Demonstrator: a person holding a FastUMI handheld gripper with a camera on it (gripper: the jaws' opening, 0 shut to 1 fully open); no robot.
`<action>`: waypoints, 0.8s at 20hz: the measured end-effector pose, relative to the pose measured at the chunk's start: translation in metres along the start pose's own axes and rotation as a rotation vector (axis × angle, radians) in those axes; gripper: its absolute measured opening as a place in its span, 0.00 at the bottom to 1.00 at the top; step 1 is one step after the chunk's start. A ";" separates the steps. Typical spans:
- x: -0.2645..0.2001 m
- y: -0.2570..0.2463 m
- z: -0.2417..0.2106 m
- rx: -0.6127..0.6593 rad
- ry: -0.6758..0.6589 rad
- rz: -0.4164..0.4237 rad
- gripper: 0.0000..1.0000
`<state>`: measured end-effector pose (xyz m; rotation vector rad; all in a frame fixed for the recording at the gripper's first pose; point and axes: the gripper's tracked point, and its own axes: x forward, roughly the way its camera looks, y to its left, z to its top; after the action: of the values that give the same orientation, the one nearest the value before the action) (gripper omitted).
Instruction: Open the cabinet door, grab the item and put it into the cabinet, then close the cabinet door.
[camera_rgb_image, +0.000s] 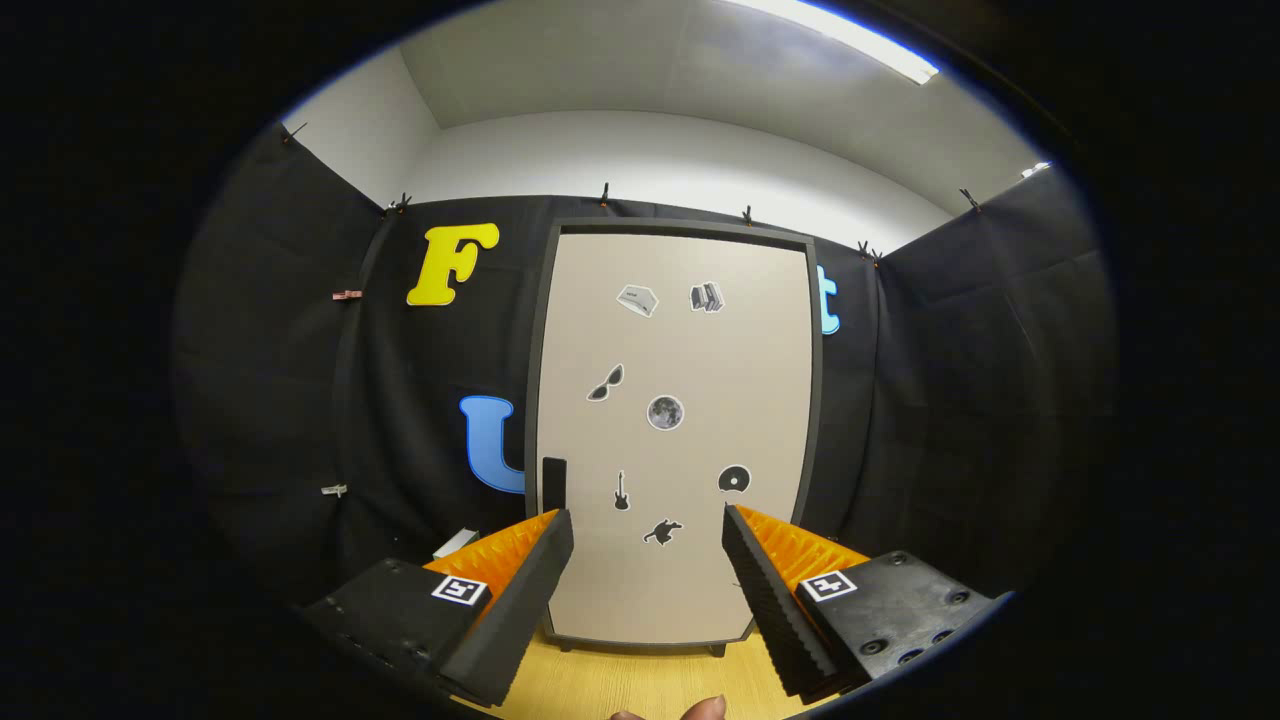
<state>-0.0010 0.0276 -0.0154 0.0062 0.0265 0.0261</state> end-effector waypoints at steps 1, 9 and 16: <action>0.002 0.002 -0.001 -0.001 0.002 0.003 0.98; 0.045 0.048 -0.022 -0.006 0.002 0.070 0.97; 0.089 0.090 -0.049 0.033 0.011 0.094 0.97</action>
<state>0.0846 0.1206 -0.0660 0.0407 0.0381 0.1197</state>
